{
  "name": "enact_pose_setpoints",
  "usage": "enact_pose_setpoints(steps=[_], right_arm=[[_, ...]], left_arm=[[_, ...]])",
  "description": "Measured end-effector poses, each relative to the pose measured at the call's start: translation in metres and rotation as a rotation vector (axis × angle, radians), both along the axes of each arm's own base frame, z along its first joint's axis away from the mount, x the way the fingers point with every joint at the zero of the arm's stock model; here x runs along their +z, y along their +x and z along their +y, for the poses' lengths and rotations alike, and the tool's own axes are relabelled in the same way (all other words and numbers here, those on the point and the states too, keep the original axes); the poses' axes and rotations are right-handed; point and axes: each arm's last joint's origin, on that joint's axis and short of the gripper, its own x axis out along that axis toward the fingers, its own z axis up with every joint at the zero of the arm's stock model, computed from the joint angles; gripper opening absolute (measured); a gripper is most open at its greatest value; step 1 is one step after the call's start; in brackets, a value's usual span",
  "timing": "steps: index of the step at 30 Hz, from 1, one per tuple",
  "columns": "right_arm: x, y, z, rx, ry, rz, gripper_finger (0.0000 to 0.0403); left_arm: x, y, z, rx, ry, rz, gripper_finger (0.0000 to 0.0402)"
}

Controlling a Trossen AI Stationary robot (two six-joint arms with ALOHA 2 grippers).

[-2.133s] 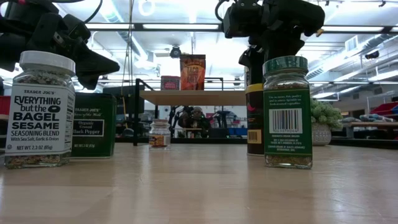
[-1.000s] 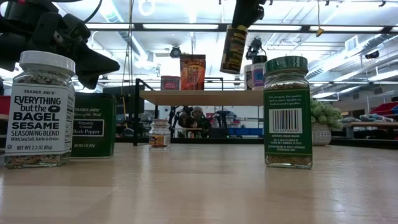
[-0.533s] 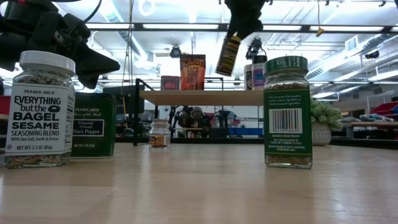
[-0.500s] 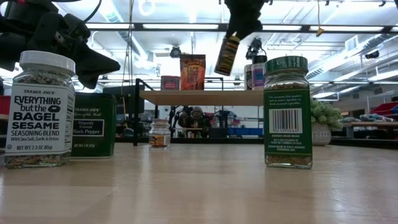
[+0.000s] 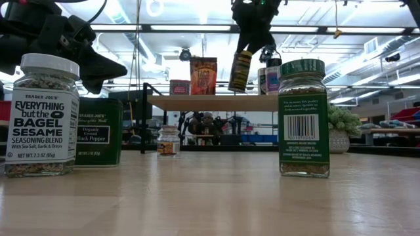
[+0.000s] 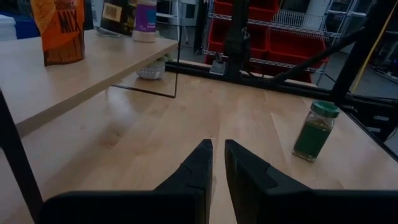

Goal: Shelf spices
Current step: Put the yellow seasoning bottle on the shelf

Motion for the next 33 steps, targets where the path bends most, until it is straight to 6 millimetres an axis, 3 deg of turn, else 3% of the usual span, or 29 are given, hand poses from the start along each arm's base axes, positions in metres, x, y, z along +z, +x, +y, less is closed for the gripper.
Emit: enact_pose_setpoints(steps=[11, 25, 33], right_arm=[[-0.008, 0.005, -0.003, 0.015, -0.006, 0.034, 0.024], [-0.008, 0.005, -0.003, 0.025, -0.019, 0.037, 0.0281], [0.013, 0.0, -0.002, 0.011, -0.093, 0.001, 0.0281]], left_arm=[[-0.001, 0.0, 0.0, 0.0, -0.001, 0.007, 0.0048], [-0.001, 0.0, 0.0, 0.001, -0.001, 0.007, 0.0048], [-0.001, 0.0, 0.0, 0.001, -0.001, 0.008, 0.0048]])
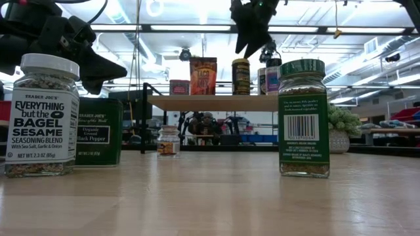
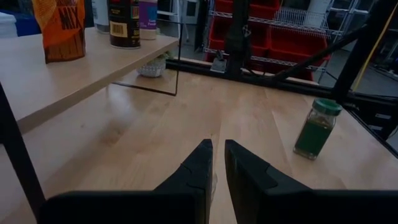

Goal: Shelf spices
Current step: Put the yellow seasoning bottle on the shelf

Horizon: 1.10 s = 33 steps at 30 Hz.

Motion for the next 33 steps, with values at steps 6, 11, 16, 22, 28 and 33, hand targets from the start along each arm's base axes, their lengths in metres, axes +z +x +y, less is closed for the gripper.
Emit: enact_pose_setpoints(steps=[6, 11, 16, 22, 28, 33], right_arm=[[0.034, -0.013, 0.013, -0.007, -0.014, -0.065, 0.0279], [0.054, -0.034, 0.046, 0.006, 0.02, -0.067, 0.0268], [0.068, -0.062, 0.098, 0.02, 0.041, -0.009, 0.024], [0.077, -0.09, 0.169, 0.099, -0.049, -0.071, 0.0155], [0.044, -0.125, 0.214, -0.016, -0.124, -0.1, 0.0052], [-0.025, -0.143, 0.24, -0.155, -0.142, -0.118, 0.0005]], left_arm=[[0.0, 0.0, 0.0, 0.0, 0.0, 0.001, 0.0048], [0.0, 0.0, 0.0, 0.0, 0.0, 0.002, 0.0048], [0.0, 0.0, 0.0, 0.0, 0.0, 0.002, 0.0048], [0.0, 0.0, 0.0, 0.0, 0.0, 0.001, 0.0048], [0.001, 0.0, 0.0, 0.0, -0.001, -0.006, 0.0048], [0.001, 0.0, 0.0, -0.001, 0.0, -0.009, 0.0048]])
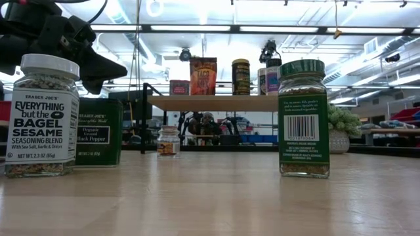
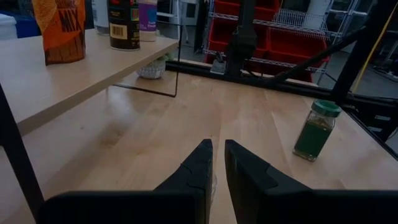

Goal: Shelf spices
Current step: Put the yellow seasoning bottle on the shelf

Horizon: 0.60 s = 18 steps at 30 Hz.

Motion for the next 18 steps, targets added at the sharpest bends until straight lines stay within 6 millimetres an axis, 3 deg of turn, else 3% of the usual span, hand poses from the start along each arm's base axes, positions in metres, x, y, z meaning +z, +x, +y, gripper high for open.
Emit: enact_pose_setpoints(steps=[5, 9, 14, 18], right_arm=[[-0.082, -0.001, 0.015, -0.103, -0.029, -0.108, 0.0015], [-0.134, 0.017, 0.014, -0.18, -0.118, -0.283, 0.0006], [-0.167, 0.052, 0.002, -0.197, -0.234, -0.341, 0.0004], [-0.175, 0.085, -0.008, -0.161, -0.316, -0.332, 0.0002]], left_arm=[[0.0, 0.0, 0.0, 0.0, 0.0, -0.005, 0.0048], [0.0, 0.0, 0.0, 0.0, 0.0, -0.005, 0.0048], [0.001, 0.0, 0.0, 0.0, -0.001, -0.007, 0.0048], [0.001, 0.0, 0.0, 0.0, -0.001, -0.006, 0.0048]])
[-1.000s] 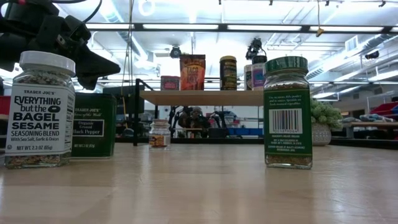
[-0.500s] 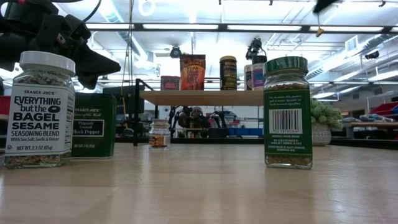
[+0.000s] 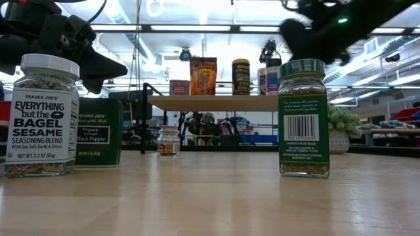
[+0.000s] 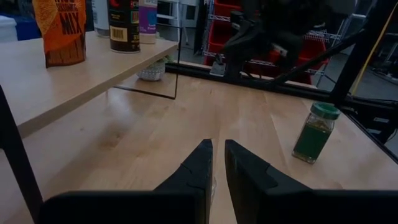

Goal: Shelf spices
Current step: Put the yellow seasoning bottle on the shelf

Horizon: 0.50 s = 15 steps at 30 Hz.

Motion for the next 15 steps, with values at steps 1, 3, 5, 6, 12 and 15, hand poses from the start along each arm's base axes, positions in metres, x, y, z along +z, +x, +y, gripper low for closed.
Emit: enact_pose_setpoints(steps=[1, 3, 5, 6, 12, 15], right_arm=[[-0.001, 0.007, -0.003, 0.0, -0.019, 0.001, 0.0002], [-0.004, 0.019, -0.01, -0.013, -0.045, -0.007, 0.0001], [-0.007, 0.029, -0.018, -0.029, -0.064, -0.011, 0.0001], [-0.01, 0.033, -0.022, -0.027, -0.069, -0.005, 0.0001], [-0.02, 0.053, -0.038, 0.111, -0.042, -0.122, 0.0001], [-0.023, 0.051, -0.046, 0.149, -0.074, -0.296, 0.0001]], left_arm=[[0.0, 0.0, 0.0, 0.0, 0.0, -0.001, 0.0048], [0.0, 0.0, 0.0, 0.0, 0.0, 0.0, 0.0048], [0.0, 0.0, 0.0, 0.0, 0.003, 0.0, 0.0048], [0.0, 0.0, 0.0, 0.0, 0.007, 0.0, 0.0048], [0.0, 0.0, 0.0, -0.002, 0.024, 0.003, 0.0048], [0.0, 0.0, 0.0, -0.002, 0.024, 0.003, 0.0048]])
